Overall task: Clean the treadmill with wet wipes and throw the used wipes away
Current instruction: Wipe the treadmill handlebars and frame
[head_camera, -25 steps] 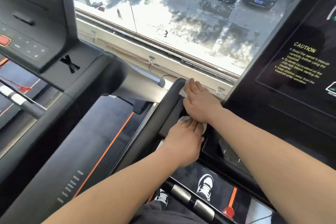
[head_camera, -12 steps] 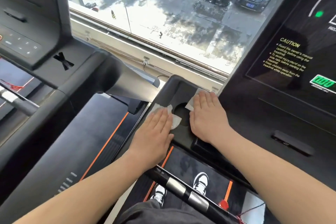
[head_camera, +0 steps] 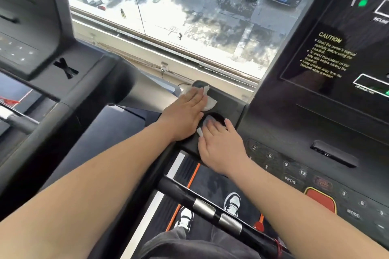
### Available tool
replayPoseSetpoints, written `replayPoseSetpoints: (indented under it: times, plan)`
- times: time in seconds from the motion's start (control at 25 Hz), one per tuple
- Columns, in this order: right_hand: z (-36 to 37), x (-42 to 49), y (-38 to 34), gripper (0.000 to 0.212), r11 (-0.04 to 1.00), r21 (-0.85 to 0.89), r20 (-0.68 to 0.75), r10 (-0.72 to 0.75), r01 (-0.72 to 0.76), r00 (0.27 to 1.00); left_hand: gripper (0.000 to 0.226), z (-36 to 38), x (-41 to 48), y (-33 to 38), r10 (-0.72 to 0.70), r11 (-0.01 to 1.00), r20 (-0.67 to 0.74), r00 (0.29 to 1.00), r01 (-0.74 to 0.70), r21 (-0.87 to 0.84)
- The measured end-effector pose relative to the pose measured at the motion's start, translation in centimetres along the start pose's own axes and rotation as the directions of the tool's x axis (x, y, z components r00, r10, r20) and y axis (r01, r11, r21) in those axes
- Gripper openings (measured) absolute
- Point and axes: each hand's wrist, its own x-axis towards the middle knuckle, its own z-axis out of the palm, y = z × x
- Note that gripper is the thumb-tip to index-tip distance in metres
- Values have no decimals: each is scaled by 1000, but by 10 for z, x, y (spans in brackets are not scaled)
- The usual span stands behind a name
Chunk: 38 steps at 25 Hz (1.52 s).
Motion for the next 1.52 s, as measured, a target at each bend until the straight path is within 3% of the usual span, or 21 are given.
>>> replayPoseSetpoints:
  times: [0.16,0.28,0.44,0.6,0.68,0.72,0.8,0.92,1.24,1.52]
  plan:
    - [2,9,-7,73,1000,16,-38,5,-4,999,58,12,-54,6,18,999,-146,989,-24,-42]
    - [-2,-4,-3,62,998,-4,-79,-59,58,995,58,30,-94,11,-2,1000,-212,977,5,13]
    - [-12,-28,4,47,991,56,-170,-107,118,980,62,48,-112,19,-52,998,-117,992,49,-31]
    - [-42,-20,23,40,963,268,-376,100,5,921,67,33,-80,24,-83,996,-63,995,84,8]
    - [-57,1,41,48,984,142,-433,157,-105,888,69,23,-57,26,-86,996,-46,995,86,2]
    - [-58,11,48,52,989,28,-400,146,-147,905,68,19,-45,26,-95,995,-34,995,95,-3]
    - [-50,26,50,59,979,-126,-189,138,-163,972,64,10,-20,25,-104,995,-3,995,104,1]
    - [-28,30,46,73,978,-184,41,109,-100,993,63,-1,9,22,-101,995,30,994,101,5]
    - [-32,46,42,81,969,-194,123,176,-150,977,63,-15,45,22,-134,989,79,988,139,-60]
    - [3,-35,-16,88,997,-17,20,73,-73,997,66,16,-45,25,-203,976,51,978,206,-73]
